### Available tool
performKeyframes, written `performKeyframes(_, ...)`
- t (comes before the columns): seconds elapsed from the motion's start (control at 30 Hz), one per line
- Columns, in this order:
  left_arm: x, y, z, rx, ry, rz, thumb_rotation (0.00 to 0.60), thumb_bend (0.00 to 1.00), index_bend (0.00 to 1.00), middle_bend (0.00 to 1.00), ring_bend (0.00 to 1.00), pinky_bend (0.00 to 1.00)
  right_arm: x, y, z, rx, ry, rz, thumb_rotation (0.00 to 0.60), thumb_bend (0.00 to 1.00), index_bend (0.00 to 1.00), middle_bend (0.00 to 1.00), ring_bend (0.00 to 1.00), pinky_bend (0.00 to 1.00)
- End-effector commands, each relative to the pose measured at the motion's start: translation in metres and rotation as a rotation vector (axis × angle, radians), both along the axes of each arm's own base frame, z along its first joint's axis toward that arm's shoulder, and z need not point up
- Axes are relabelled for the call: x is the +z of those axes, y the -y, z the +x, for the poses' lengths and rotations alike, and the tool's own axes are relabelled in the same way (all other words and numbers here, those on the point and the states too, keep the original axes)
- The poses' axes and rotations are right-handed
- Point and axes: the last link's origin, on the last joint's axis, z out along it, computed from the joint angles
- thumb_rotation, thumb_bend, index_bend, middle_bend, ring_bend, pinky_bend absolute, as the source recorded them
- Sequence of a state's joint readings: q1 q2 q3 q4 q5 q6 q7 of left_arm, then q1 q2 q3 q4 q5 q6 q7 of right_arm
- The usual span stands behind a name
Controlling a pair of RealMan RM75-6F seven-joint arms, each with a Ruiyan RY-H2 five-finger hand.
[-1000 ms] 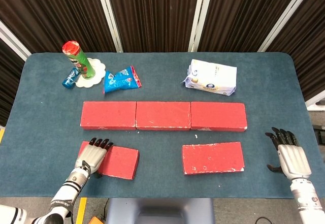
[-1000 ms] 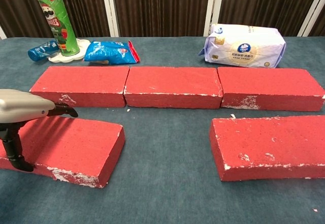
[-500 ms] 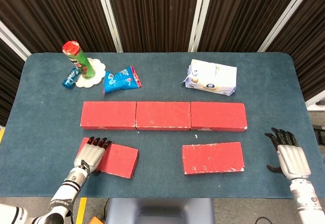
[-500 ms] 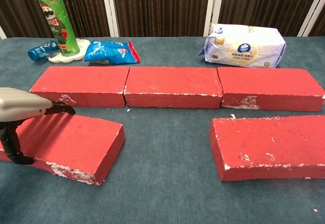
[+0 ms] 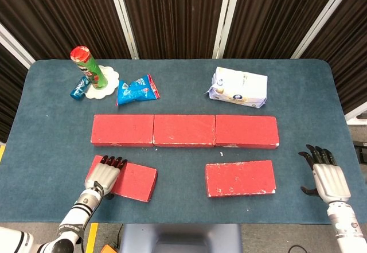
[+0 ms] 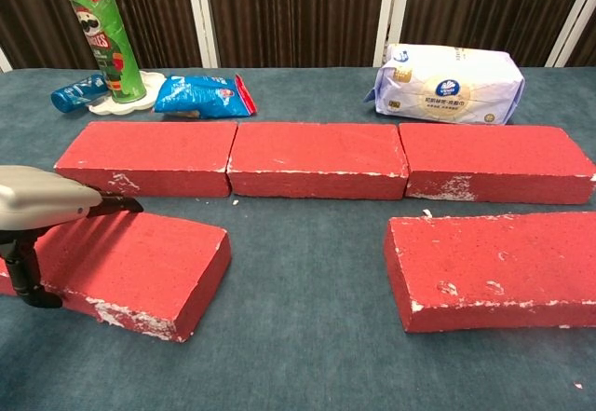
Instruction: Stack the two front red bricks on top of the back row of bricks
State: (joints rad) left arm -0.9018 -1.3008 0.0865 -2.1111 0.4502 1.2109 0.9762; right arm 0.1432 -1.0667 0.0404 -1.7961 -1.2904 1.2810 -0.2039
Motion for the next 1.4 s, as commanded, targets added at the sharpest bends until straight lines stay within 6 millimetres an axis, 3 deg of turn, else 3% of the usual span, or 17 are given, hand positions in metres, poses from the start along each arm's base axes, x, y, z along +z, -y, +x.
performKeyframes(0.03,0.000,-0.001,0.001,-0.017,0.001,0.014,0.600,0.19,0.00,0.00,0.00,0.03,0.000,0.000,0.000,0.000,0.000,-0.001,0.600,0.00,0.31,0.15,0.07,0.00)
performKeyframes(0.33,0.002,-0.002,-0.001,-0.037,-0.021,0.041,0.600,0.19,0.00,0.00,0.00,0.14,-0.001,-0.001,0.001,0.001,0.004,0.008,0.600,0.00,0.31,0.15,0.07,0.00)
performKeyframes(0.67,0.002,-0.003,-0.001,-0.030,-0.040,0.037,0.600,0.19,0.00,0.00,0.00,0.13,-0.002,0.000,0.001,-0.006,0.002,0.012,0.600,0.00,0.32,0.15,0.08,0.00)
performKeyframes(0.9,0.007,-0.003,0.001,-0.042,-0.064,0.049,0.600,0.21,0.00,0.10,0.05,0.21,-0.001,0.000,0.001,-0.002,0.006,0.004,0.600,0.00,0.33,0.15,0.09,0.00)
performKeyframes(1.2,0.017,-0.004,-0.003,-0.025,-0.099,0.069,0.600,0.22,0.00,0.12,0.05,0.21,-0.001,-0.001,0.001,-0.002,0.008,0.007,0.600,0.00,0.33,0.15,0.09,0.00)
performKeyframes(1.4,0.040,-0.002,-0.006,-0.011,-0.116,0.114,0.600,0.22,0.00,0.12,0.05,0.21,-0.001,-0.001,0.001,-0.003,0.008,0.007,0.600,0.00,0.33,0.15,0.09,0.00)
